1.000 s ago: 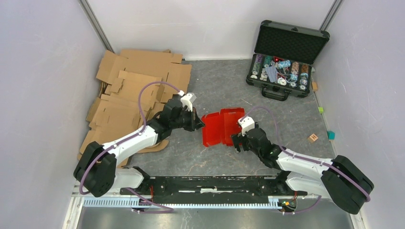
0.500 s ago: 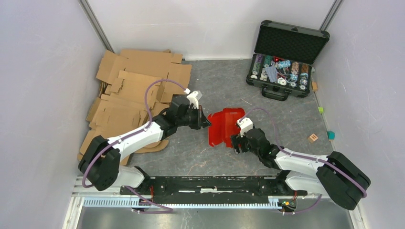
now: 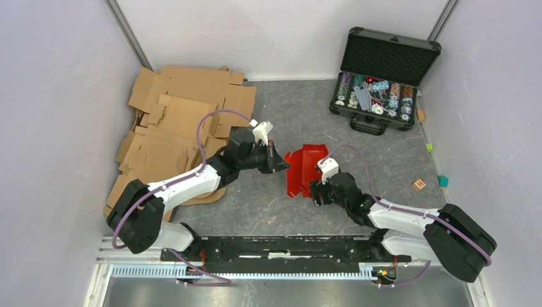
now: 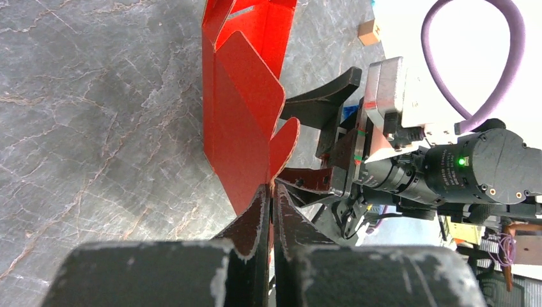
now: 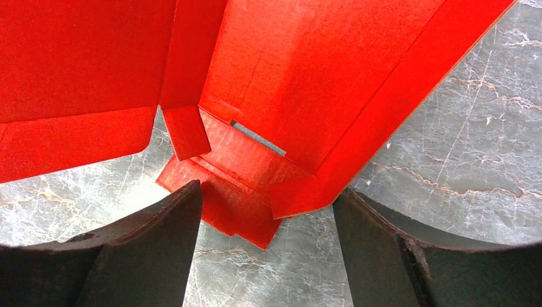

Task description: Fold the paper box

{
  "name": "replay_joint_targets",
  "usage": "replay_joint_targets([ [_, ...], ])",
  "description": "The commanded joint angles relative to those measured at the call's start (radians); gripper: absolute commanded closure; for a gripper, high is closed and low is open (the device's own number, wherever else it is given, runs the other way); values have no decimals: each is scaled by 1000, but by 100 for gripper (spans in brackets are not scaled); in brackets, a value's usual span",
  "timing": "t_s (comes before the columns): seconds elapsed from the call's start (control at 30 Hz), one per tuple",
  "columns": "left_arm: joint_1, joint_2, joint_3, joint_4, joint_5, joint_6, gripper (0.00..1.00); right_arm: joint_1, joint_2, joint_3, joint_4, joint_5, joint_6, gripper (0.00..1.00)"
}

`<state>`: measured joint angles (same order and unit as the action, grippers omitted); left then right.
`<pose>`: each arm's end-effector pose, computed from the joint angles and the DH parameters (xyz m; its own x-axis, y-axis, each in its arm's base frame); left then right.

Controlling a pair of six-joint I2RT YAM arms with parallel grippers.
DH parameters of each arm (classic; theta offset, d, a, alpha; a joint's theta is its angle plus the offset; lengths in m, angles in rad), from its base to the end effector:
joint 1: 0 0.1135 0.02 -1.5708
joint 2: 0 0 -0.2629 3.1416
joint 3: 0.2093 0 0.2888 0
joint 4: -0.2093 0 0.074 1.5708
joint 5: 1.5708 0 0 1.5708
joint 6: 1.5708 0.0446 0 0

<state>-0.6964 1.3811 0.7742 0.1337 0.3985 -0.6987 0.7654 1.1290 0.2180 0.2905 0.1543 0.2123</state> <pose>0.2491 -0.2308 0.2074 -0.8184 -0.0884 -0.5678 0.4307 0.5598 -0.7079 0.1664 0.1504 0.0961 -0.5351 -0.2254 -0.8142 -0.4927 0.8661 0.0841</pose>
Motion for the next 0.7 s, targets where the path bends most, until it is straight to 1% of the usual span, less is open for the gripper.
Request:
replay_joint_targets([
  [0.0, -11, 7, -9, 113, 66, -64, 97, 4, -7, -11, 5, -36, 0, 22],
  [0.13, -11, 18, -23, 89, 38, -24, 97, 4, -16, -13, 5, -32, 2, 25],
  [0.27, -23, 34, -42, 141, 63, -10, 97, 4, -17, -11, 8, -33, 10, 25],
  [0.3, -32, 35, -42, 145, 66, 4, 97, 5, -16, -10, 8, -32, 15, 25],
  [0.37, -51, 29, -46, 143, 55, 39, 97, 3, -19, -9, 5, -28, 24, 19],
  [0.43, -71, 16, -43, 108, 15, 88, 97, 4, -26, -6, -6, -9, 36, 14],
  [0.5, -87, 2, -38, 55, -39, 138, 97, 3, -39, 1, -23, 21, 48, 13],
  [0.67, -117, -14, -35, 9, -106, 191, 97, 3, -53, 6, -40, 57, 72, 13],
])
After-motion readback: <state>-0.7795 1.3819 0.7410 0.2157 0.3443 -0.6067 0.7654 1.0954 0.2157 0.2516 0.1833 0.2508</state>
